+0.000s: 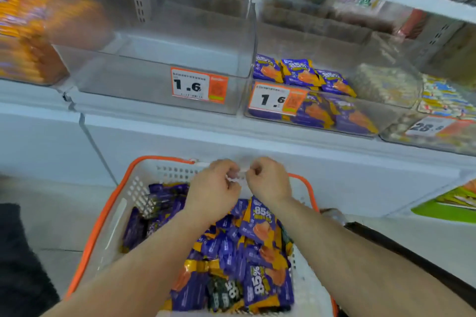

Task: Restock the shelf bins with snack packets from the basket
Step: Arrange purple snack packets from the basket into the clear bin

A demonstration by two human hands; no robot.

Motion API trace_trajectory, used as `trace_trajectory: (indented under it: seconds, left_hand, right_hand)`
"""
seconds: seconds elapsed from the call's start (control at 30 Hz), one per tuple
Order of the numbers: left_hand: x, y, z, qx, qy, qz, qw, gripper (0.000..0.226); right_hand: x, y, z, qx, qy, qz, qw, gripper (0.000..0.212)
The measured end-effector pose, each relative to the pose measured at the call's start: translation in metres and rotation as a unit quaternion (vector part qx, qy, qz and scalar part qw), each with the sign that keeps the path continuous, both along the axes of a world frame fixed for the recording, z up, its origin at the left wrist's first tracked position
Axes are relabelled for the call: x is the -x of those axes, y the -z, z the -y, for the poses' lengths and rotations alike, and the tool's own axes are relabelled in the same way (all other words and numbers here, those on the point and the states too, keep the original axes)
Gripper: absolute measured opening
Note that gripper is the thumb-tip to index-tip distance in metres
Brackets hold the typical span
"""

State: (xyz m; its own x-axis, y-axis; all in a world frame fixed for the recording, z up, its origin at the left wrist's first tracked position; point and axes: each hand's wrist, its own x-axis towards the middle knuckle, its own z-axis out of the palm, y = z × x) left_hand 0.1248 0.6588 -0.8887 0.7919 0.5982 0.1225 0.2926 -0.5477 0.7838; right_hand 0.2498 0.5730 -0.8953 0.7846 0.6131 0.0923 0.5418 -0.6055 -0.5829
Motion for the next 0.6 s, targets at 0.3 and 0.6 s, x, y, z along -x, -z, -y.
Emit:
trace_trajectory:
  seconds: [0.3,0.6]
  left_hand:
    - [0.032,0.038,0.011,0.114,0.034,-0.178,0.977,0.026]
    - [0.031,0.054,0.010,0.161,0.004,-0.229,0.960,0.018]
  right_hand:
    - [-0.002,0.124,0.048,0.374,-0.031,-0.149,0.915,0.104]
    - [-0.008,0.139,0.058,0.455,-0.059,-0.173,0.872,0.104]
